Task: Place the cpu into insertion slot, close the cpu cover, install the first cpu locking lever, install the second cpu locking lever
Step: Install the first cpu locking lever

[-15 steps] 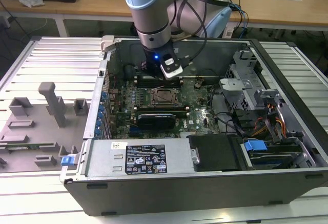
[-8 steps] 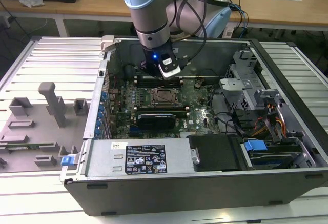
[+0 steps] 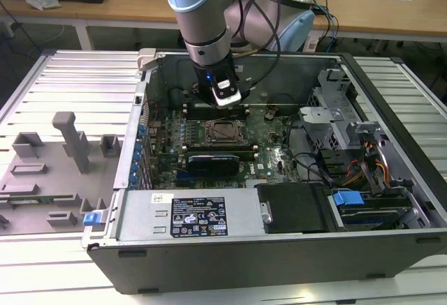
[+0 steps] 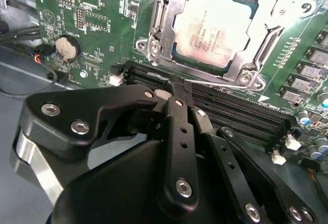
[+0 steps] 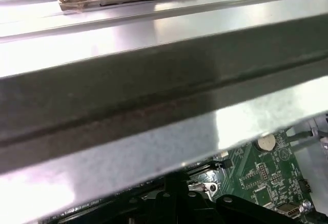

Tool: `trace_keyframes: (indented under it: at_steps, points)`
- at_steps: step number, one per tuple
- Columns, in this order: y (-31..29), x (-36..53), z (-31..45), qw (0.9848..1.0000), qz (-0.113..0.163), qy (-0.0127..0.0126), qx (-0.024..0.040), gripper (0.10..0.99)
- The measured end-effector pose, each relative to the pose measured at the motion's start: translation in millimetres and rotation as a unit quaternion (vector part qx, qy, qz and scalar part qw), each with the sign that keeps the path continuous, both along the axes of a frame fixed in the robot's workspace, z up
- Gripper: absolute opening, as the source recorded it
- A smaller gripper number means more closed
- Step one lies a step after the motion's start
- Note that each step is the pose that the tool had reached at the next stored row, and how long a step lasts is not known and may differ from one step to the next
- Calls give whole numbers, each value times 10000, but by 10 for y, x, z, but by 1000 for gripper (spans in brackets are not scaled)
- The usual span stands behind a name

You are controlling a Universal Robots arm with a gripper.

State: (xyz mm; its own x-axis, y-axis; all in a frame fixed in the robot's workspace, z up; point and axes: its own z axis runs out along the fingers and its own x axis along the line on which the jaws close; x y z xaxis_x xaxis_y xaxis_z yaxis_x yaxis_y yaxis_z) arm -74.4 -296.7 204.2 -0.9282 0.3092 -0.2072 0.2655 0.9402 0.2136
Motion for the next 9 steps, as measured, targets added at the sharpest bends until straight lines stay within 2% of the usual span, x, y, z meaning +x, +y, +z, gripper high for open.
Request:
trace_keyframes:
  at_steps: [9]
  points:
    - [0,0,-80,9996,-290,1,-10,106]
